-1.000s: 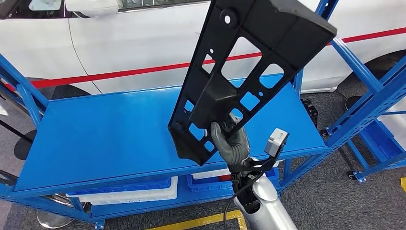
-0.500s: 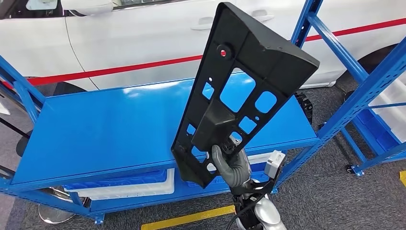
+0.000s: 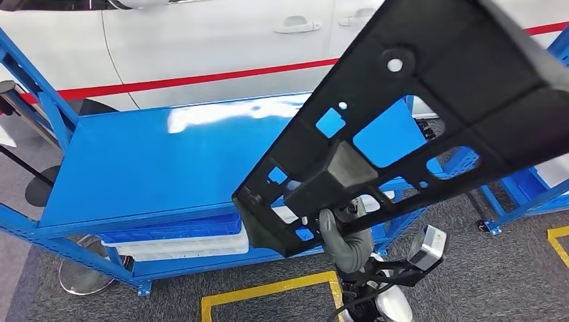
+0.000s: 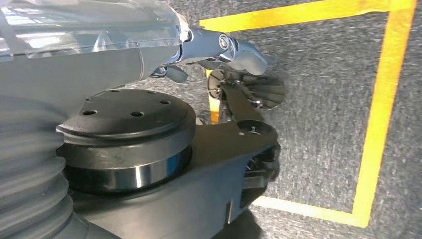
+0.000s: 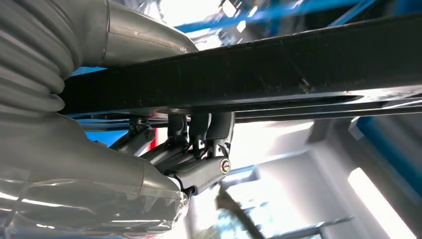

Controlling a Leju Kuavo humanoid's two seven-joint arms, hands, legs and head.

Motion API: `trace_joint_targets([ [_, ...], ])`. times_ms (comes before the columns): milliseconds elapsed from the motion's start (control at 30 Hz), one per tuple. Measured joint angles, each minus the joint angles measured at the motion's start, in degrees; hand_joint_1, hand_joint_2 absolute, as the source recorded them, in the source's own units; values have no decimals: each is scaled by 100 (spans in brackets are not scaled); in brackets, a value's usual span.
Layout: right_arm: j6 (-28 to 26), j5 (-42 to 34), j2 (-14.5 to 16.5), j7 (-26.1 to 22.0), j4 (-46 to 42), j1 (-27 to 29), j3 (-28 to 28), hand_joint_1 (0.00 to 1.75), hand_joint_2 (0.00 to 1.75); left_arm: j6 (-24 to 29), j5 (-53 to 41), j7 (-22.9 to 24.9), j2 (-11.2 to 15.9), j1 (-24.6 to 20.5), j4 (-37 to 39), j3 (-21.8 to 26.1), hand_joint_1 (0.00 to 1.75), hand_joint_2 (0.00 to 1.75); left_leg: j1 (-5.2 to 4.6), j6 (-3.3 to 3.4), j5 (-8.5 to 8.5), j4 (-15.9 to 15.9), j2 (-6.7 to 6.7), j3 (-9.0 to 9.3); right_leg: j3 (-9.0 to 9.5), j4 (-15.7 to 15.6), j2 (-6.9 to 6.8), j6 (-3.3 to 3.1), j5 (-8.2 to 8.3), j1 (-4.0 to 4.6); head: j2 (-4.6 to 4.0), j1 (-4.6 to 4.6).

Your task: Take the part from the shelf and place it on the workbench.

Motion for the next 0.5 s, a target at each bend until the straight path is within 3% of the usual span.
trace_joint_targets([
  [67,110,-87,0,9,-104,-65,-26,175,175,6,8,8,1,-5,0,0,0,175,-13,-58,53,52,-4,-58,288,-441,10,-65,11,24,0,2],
  [167,145,-116,0,13,-180,-105,-45,175,175,9,19,14,1,3,0,0,0,175,-7,-164,115,65,-14,-116,220,-515,1,-189,90,29,0,18],
  [233,158,-116,2,15,-207,-124,-47,175,175,12,28,19,2,12,0,0,0,175,14,-228,-191,313,-24,-252,101,-538,-15,-274,218,12,0,6],
  [300,175,-123,3,13,-227,-136,-52,175,175,15,38,25,2,11,0,0,0,175,32,-272,-775,964,-24,-457,-63,-536,-21,-310,344,15,0,-8],
  [333,187,-136,3,14,-231,-137,-56,175,175,17,42,27,2,10,0,0,0,175,38,-287,-982,1323,-24,-532,-149,-532,-23,-310,406,20,0,-9],
  [367,209,-157,2,19,-232,-141,-60,175,175,19,46,28,2,9,0,0,0,175,39,-294,-1066,1587,-24,-551,-236,-528,-26,-306,468,26,0,-9],
  [400,235,-185,2,39,-231,-151,-63,175,175,21,48,28,2,8,0,0,0,175,39,-293,-1020,1677,-24,-479,-321,-524,-29,-300,529,29,0,-10],
  [433,258,-216,2,69,-230,-170,-68,175,175,23,50,28,2,7,0,0,0,175,38,-282,-877,1558,-24,-302,-397,-520,-30,-291,588,32,0,-10],
  [500,281,-277,2,146,-226,-223,-83,175,175,24,52,28,5,-7,-1,0,0,175,26,-232,-642,810,-25,312,-511,-513,-29,-261,698,37,0,-10],
])
